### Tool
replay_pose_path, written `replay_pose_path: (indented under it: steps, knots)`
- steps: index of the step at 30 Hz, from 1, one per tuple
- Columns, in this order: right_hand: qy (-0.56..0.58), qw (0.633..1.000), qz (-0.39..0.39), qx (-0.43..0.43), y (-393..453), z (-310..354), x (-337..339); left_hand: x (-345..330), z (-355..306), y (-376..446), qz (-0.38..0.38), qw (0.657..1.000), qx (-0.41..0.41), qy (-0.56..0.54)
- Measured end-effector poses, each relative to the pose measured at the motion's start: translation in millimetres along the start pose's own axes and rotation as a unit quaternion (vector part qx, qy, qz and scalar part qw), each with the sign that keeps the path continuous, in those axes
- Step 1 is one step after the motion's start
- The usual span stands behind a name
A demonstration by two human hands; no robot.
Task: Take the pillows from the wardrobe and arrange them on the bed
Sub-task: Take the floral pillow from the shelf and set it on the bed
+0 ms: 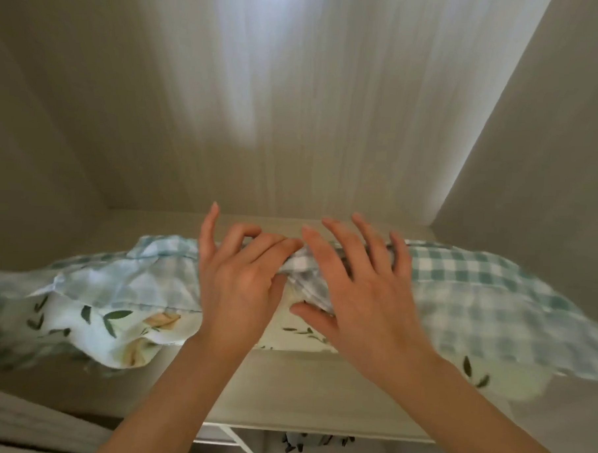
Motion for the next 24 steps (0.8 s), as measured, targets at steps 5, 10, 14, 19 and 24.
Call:
replay_pose_path:
  steps: [5, 10, 14, 19, 24]
  knots:
    - [-0.024, 0.998, 0.059, 0.002, 21.0, -12.0, -12.9, -21.6, 8.3, 23.0, 0.082, 0.995, 0.052, 0.008]
    - [-0.036, 0.997, 0.062, -0.021, 49.1, -34.4, -25.1, -35.2, 28.6, 5.3, 0.093, 0.99, 0.105, -0.004]
    - [-0.051, 0.996, 0.066, -0.035, 66.0, -46.3, -34.4, -48.1, 37.6, -33.6, 0.129, 0.981, 0.144, -0.031]
    - [-0.081, 0.993, 0.064, -0.062, 83.2, -61.0, -47.6, -87.3, 45.3, -82.0, 0.275, 0.932, 0.224, -0.076]
    - [-0.116, 0.985, 0.097, -0.086, 104.9, -76.7, -64.3, -128.2, 61.3, -114.8, 0.435, 0.867, 0.237, -0.048]
Point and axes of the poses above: each hand's wrist, its own y-axis towards the middle knuckle, its own x-axis out of the back of the hand, z = x × y, the point moved 8 cm from there along y, towards the middle knuckle, and after that the axes turned 7 degrees about z, right-handed, at the moved point
